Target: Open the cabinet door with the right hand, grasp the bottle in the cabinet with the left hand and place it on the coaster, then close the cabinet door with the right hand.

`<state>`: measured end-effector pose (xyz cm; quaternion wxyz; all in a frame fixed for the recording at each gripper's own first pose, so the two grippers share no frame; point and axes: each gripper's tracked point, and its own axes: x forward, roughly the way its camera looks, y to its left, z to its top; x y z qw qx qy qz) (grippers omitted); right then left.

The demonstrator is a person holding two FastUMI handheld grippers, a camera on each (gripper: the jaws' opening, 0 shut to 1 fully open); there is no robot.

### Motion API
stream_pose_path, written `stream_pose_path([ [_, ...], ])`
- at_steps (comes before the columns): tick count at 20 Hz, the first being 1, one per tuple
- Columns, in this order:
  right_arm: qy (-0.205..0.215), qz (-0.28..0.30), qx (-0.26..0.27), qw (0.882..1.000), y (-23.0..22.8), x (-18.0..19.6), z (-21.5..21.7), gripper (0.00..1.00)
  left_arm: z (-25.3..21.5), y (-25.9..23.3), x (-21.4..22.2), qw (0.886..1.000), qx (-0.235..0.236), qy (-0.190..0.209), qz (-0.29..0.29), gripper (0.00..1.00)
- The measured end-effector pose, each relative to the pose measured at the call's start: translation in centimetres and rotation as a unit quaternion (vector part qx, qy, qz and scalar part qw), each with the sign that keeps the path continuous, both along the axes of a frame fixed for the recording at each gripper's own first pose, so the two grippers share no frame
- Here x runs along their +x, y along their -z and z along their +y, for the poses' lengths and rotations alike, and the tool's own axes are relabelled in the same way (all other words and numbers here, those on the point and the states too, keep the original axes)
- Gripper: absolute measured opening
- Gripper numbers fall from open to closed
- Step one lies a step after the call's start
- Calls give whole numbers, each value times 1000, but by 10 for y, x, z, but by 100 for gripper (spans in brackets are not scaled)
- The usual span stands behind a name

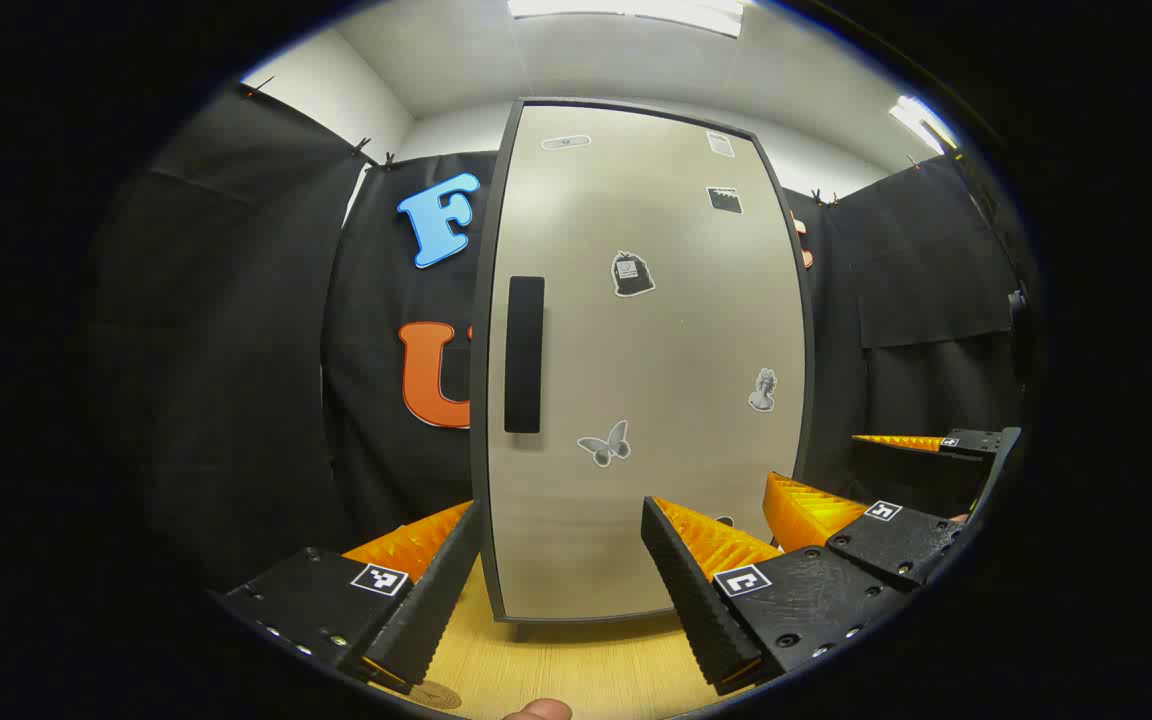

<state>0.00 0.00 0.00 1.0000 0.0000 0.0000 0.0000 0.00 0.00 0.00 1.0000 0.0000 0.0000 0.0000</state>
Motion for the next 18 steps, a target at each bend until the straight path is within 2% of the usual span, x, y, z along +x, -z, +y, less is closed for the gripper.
stream_pose_path([
  [5, 5, 5, 6, 1000, 0, 1, -3, 99, -10, 1, 0, 1000, -15, 19, 4, 95],
  [9, 16, 9, 17, 1000, 3, -1, -10, 99, -14, -2, 2, 1000, -3, 25, -4, 95],
  [13, 23, 3, 9, 1000, 2, -5, -15, 99, -19, 3, 5, 999, -17, 30, 2, 95],
  [15, 13, 3, 7, 1000, 2, -5, -11, 99, -17, 3, 3, 1000, -13, 27, 0, 95],
  [18, -39, 24, 2, 999, 8, -3, 7, 98, -8, 0, 3, 1000, -8, 13, -10, 95],
])
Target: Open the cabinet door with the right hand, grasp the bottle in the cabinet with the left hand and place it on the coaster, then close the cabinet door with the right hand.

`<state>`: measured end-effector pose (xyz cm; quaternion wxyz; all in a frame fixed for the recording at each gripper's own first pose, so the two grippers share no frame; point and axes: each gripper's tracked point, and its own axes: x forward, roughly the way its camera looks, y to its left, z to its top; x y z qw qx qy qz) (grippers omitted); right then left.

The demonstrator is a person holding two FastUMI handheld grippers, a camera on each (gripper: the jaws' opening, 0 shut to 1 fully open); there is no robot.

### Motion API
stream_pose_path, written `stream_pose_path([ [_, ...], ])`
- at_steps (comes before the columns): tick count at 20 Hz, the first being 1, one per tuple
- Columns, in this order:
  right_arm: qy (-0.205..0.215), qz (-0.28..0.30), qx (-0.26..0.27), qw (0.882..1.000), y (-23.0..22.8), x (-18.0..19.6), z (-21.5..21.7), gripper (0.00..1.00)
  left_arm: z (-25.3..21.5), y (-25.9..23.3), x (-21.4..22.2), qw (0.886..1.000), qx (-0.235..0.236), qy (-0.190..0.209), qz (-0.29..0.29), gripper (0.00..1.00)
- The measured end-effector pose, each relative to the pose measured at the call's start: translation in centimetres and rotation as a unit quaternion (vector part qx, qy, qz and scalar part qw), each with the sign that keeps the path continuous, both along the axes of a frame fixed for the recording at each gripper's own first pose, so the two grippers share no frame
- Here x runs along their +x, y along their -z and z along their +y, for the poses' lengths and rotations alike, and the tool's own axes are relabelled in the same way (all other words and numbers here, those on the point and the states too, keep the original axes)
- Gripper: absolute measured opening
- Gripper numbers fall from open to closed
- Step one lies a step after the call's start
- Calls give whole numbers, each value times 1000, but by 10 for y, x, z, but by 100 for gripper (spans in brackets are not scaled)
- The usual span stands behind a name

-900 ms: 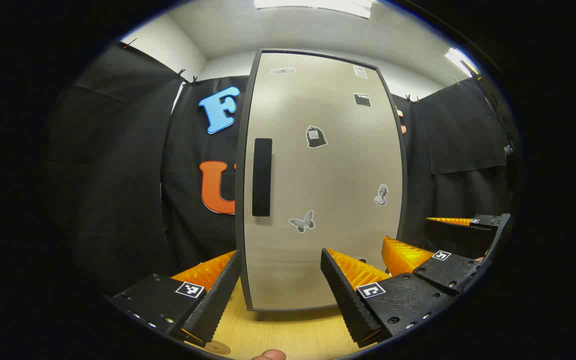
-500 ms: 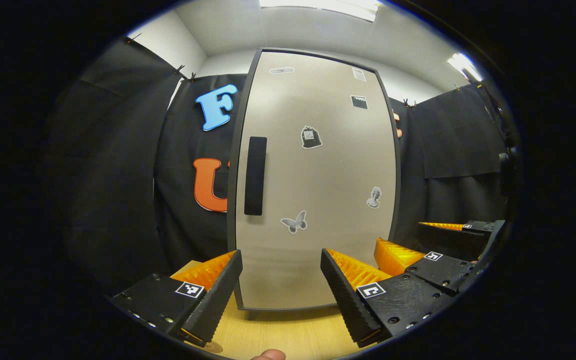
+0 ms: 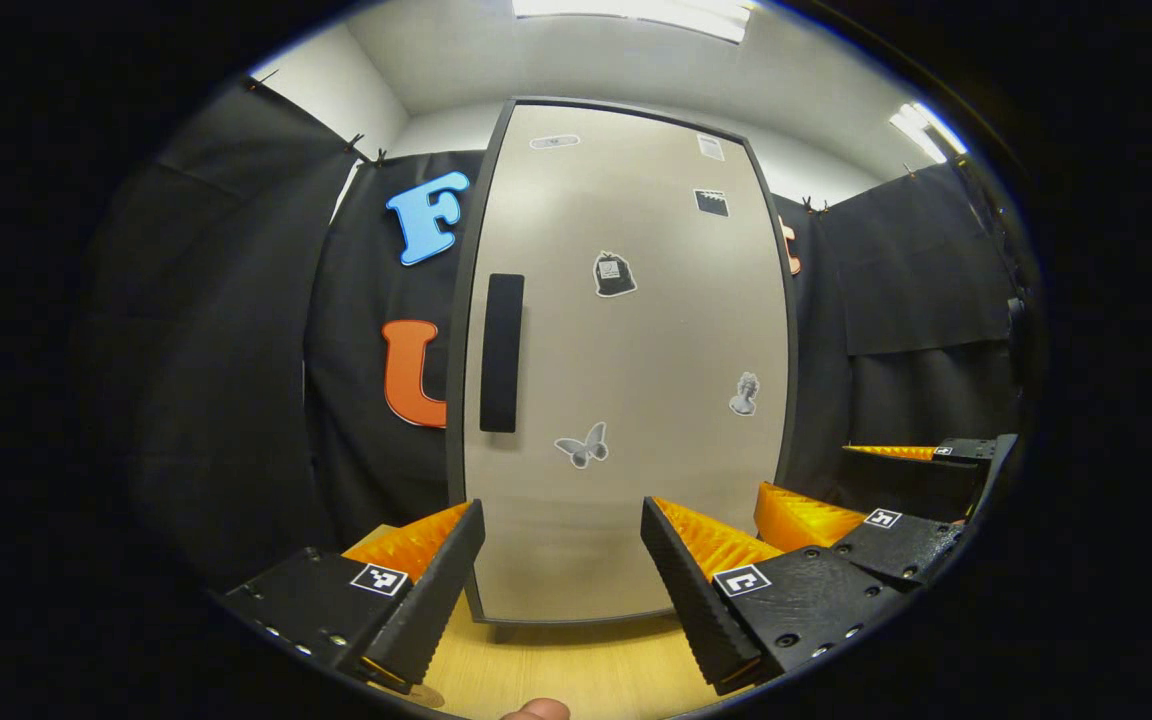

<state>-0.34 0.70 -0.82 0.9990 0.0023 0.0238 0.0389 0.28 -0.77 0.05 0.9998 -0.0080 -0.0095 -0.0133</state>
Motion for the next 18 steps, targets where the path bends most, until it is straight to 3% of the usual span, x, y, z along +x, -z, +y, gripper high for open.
stream_pose_path([
  [4, -22, -11, 15, 1000, -19, 15, 7, 98, 33, 3, -15, 999, -8, -37, 2, 95],
  [6, -69, -17, 17, 997, -29, 27, 31, 99, 31, 11, -31, 999, -33, -19, 15, 95],
  [9, -96, -39, -15, 994, -53, 52, 61, 99, 45, 11, -63, 999, -28, -23, 0, 95],
  [14, -114, -116, -59, 985, -103, 87, 120, 98, 78, 29, -101, 998, -16, -58, 19, 95],
  [18, -100, -98, -81, 987, -100, 115, 143, 95, 109, 42, -122, 995, -22, -95, 34, 95],
])
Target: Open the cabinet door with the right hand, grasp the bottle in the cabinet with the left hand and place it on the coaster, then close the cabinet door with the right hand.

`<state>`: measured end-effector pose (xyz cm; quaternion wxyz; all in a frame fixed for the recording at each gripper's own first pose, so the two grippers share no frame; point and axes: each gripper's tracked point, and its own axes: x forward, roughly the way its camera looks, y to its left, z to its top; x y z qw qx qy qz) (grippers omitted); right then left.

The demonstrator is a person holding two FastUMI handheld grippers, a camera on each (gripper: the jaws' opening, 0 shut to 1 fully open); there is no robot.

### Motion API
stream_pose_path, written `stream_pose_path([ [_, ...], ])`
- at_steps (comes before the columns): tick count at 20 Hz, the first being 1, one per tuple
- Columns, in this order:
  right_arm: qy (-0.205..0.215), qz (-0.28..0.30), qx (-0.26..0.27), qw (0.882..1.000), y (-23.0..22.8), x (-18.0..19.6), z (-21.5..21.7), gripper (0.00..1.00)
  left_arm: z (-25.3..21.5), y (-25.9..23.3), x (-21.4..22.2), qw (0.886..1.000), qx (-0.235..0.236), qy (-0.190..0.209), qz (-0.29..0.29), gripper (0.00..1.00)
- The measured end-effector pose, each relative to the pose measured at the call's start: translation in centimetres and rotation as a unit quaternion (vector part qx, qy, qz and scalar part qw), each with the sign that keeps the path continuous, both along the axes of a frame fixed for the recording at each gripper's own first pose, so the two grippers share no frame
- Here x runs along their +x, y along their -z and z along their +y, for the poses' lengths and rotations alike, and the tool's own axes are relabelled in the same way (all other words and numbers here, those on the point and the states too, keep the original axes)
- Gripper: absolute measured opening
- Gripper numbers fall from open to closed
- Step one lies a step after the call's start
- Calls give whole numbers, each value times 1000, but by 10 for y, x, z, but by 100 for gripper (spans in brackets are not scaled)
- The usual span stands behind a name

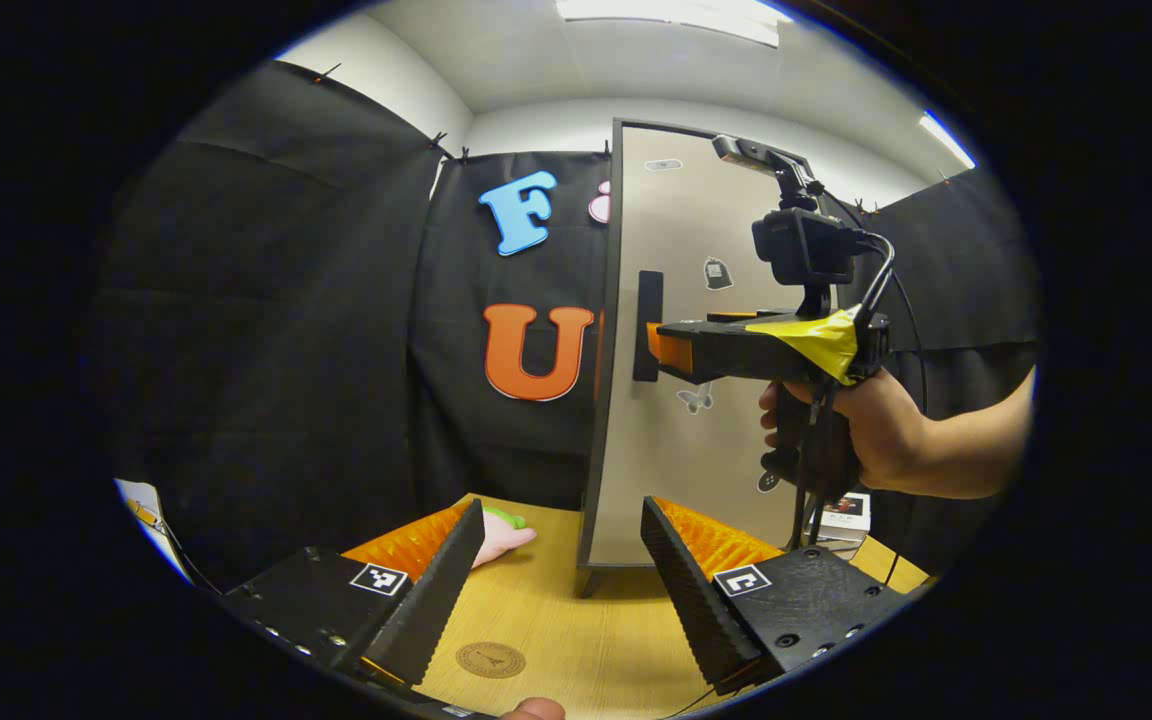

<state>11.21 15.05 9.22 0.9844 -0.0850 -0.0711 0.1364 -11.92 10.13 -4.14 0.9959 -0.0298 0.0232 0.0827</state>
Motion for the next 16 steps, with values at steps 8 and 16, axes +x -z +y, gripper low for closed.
stream_pose_path([
  [8, 33, -15, 2, 999, -6, 31, 17, 88, 57, 15, -37, 998, 1, -62, 14, 95],
  [16, 30, 6, 19, 999, -2, 32, 31, 39, 87, 33, -49, 997, -4, -78, 26, 95],
])
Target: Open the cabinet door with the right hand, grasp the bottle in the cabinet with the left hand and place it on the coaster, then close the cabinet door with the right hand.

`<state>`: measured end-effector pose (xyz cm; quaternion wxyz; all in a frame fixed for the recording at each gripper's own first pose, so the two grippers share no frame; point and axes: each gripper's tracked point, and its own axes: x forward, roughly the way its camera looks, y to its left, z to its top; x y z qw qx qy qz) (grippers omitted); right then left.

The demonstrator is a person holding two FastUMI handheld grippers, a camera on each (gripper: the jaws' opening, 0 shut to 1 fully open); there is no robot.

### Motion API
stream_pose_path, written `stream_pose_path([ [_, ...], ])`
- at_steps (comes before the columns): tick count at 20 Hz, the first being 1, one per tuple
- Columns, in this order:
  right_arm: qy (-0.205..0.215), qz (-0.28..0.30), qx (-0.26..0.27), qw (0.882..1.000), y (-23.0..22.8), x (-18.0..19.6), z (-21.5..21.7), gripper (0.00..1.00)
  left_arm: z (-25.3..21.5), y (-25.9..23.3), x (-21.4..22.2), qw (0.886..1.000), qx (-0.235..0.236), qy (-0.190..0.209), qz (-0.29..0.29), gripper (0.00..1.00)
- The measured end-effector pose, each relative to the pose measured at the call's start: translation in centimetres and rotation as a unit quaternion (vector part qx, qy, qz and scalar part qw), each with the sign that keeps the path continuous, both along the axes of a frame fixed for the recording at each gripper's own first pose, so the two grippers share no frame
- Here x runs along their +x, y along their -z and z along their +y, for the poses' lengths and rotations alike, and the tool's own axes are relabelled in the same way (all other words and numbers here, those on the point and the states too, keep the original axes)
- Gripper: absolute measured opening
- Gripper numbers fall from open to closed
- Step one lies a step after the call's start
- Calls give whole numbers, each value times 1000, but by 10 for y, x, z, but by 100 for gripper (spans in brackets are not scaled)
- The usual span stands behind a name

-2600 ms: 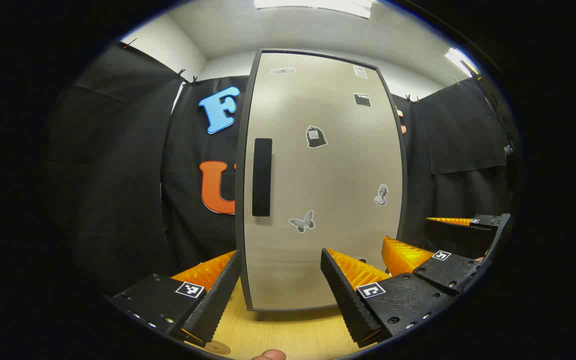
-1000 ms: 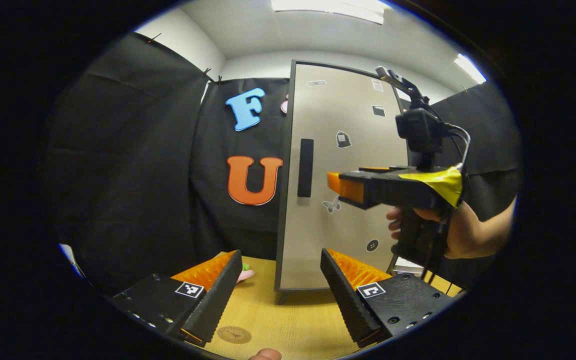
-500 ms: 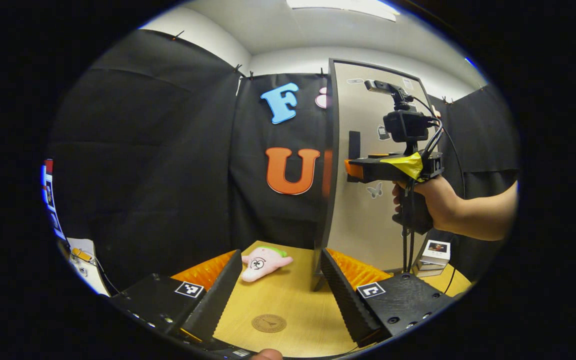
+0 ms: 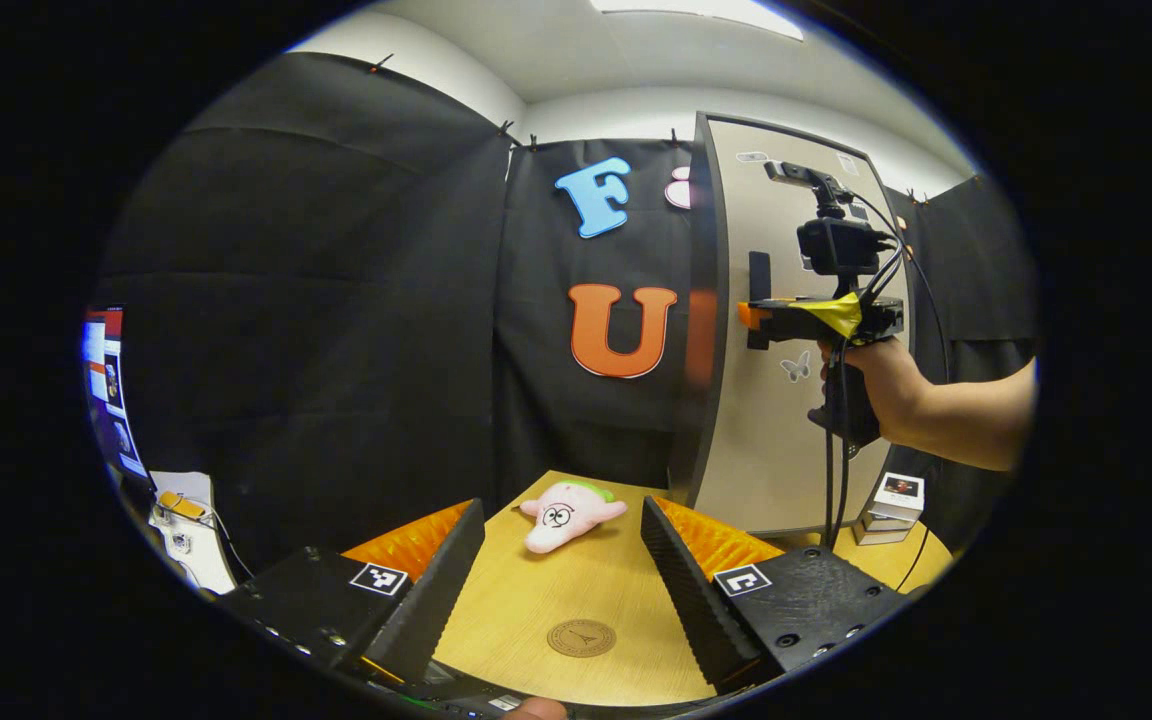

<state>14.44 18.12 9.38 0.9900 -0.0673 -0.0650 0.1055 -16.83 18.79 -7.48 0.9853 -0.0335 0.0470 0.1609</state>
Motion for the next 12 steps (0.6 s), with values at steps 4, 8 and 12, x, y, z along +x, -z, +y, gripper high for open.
stream_pose_path([
  [4, -13, 41, 15, 999, 2, -2, 0, 26, 10, 4, 3, 1000, -21, -3, -3, 95],
  [8, -33, 69, 22, 997, 4, -18, 1, 22, 10, 19, 10, 999, -31, 7, 8, 95],
  [12, -66, 87, 24, 994, 8, -66, -8, 21, 5, 38, 22, 998, -41, 34, 29, 95],
])
